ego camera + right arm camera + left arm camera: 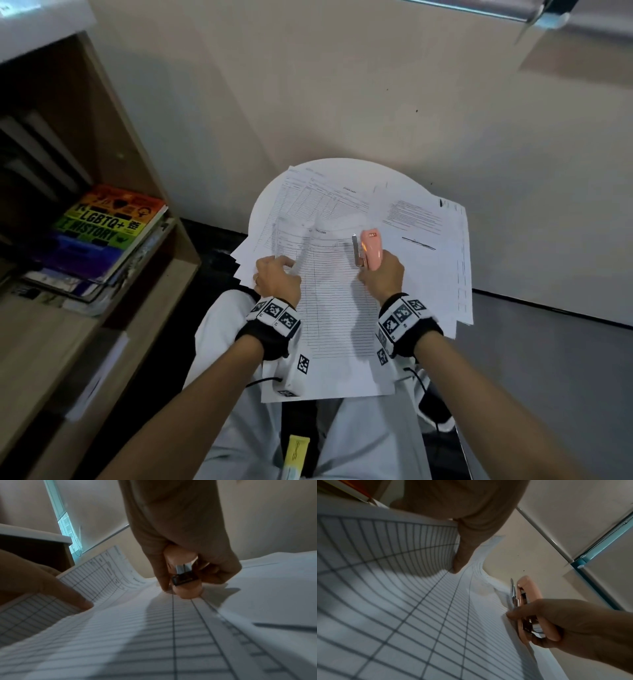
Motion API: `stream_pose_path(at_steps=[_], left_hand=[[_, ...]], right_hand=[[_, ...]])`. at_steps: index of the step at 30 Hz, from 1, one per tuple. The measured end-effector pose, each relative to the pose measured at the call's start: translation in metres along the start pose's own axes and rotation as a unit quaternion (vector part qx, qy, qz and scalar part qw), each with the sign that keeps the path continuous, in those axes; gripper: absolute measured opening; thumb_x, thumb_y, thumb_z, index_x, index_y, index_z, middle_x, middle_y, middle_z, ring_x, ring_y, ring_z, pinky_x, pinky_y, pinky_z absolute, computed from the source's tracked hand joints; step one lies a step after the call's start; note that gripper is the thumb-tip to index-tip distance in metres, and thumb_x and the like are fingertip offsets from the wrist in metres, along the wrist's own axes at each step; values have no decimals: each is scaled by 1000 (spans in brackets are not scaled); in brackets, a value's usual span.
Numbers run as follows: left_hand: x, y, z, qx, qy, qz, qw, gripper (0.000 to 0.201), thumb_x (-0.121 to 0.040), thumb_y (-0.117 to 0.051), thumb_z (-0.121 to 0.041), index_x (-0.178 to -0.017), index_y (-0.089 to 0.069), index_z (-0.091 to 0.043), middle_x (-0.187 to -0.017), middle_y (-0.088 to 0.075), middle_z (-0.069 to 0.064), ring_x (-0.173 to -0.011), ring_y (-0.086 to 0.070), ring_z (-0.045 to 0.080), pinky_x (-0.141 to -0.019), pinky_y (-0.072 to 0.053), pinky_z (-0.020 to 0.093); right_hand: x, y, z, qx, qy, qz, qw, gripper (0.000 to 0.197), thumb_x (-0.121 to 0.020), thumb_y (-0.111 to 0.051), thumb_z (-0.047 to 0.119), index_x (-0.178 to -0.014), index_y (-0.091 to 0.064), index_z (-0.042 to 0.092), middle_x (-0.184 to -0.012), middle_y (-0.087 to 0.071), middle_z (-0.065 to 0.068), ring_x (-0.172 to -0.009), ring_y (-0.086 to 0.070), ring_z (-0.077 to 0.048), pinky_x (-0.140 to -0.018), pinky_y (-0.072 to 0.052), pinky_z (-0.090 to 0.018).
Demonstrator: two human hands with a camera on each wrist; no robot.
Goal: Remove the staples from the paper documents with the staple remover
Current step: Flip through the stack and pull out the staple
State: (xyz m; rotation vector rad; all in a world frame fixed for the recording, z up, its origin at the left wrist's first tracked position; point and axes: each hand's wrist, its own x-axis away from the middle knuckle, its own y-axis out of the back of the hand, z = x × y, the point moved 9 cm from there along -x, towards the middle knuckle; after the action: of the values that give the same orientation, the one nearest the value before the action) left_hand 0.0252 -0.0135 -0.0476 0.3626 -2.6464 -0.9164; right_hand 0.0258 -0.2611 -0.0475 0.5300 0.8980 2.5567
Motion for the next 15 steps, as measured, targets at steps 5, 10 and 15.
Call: stream_pose_path(at_steps=[5, 10, 15], left_hand=[[14, 17, -29, 83, -194, -33, 977, 24, -82, -62, 5, -102, -60, -9, -104, -61, 1, -96, -56, 15, -89, -48, 40], [10, 24, -17, 296, -140, 28, 944, 58, -82, -71, -5, -127, -35, -15, -98, -65, -4, -89, -65, 0, -75, -53, 12], [-2, -3, -19, 172, -193, 123, 958, 38, -90, -59, -7, -128, -51, -8, -121, -63, 6, -108, -61, 20, -96, -50, 42]], right_hand=[[6, 10, -8, -57, -11, -61, 996, 32, -75, -68, -2, -105, -57, 1, -92, -56, -8, -83, -56, -25, -76, -53, -38], [6, 16, -30, -202, -86, -45, 975, 31, -69, -74, -7, -93, -59, 5, -85, -61, -9, -79, -60, -28, -75, -58, -44], [10, 22, -40, -279, -108, -36, 953, 30, -69, -72, -13, -80, -56, 10, -77, -57, -6, -69, -57, -23, -61, -53, -36]])
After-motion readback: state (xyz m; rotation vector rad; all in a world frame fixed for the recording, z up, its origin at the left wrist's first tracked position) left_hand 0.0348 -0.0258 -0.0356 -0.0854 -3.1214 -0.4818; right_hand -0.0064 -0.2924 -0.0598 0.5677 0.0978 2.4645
